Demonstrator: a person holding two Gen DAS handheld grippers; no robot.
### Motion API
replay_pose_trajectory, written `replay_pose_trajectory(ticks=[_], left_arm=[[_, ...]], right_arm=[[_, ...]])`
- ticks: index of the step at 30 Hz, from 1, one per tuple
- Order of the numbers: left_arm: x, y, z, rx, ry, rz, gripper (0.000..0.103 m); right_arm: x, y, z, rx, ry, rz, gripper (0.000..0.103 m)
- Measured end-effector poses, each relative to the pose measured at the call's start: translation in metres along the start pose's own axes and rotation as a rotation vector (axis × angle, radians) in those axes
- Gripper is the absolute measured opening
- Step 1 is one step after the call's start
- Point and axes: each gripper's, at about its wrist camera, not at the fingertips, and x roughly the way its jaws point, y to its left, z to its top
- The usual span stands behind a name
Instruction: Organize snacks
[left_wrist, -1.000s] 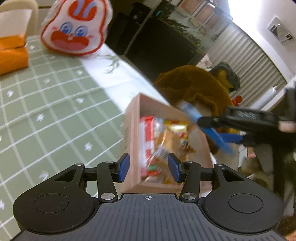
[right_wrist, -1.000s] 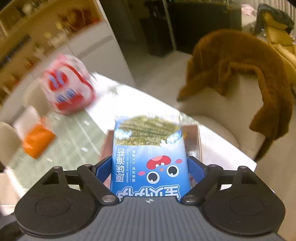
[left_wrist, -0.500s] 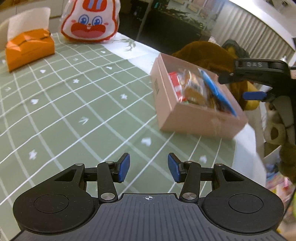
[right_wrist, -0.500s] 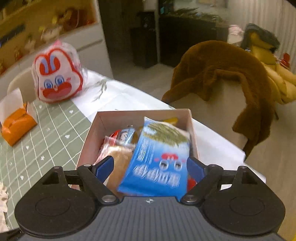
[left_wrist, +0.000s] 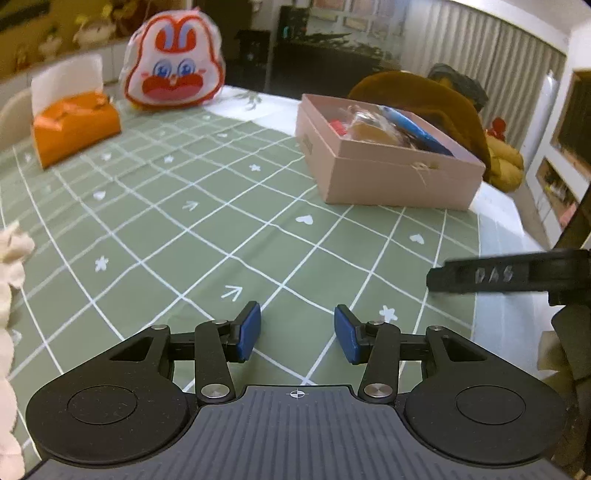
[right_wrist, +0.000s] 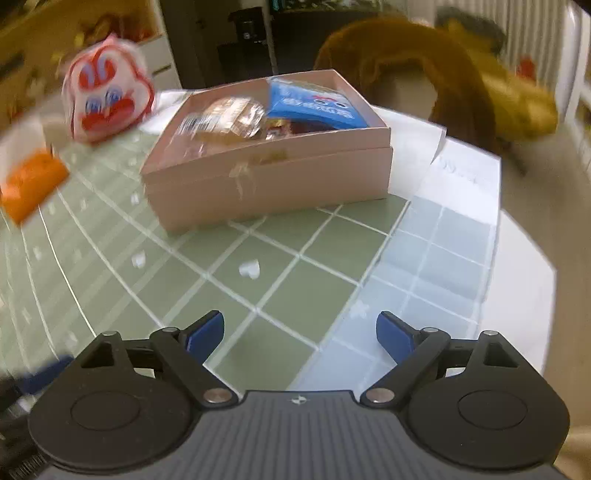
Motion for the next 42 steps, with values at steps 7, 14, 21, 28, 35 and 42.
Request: replay_pose_trajectory(ticks=[7, 14, 21, 28, 35, 42], left_arm=[[0.013, -0.012, -0.002, 0.086, -0.076, 0.036, 0.053], [0.028, -0.007, 0.01, 0.097, -0.093, 0.014, 0.053], [0.035, -0.008, 0.015, 0.111, -0.094, 0.018, 0.053], [0.034, -0.007, 0.015, 0.118, -0.098, 0.016, 0.053], [0.034, -0.005, 0.014, 0.116, -0.102, 0.014, 0.053], [0.034, -0.005, 0.014, 0.115, -0.102, 0.01, 0.052]], right_arm=[[0.003, 0.003, -0.01, 0.029, -0.055, -0.074, 0.103], [0.004, 0.0, -0.015, 0.027, -0.119, -0.074, 0.103], [0.005, 0.0, -0.024, -0.012, -0.208, -0.042, 0.103], [0.004, 0.0, -0.024, -0.011, -0.208, -0.041, 0.103], [0.004, 0.0, -0.024, -0.011, -0.208, -0.041, 0.103], [0.004, 0.0, -0.024, -0.011, -0.208, -0.041, 0.103]])
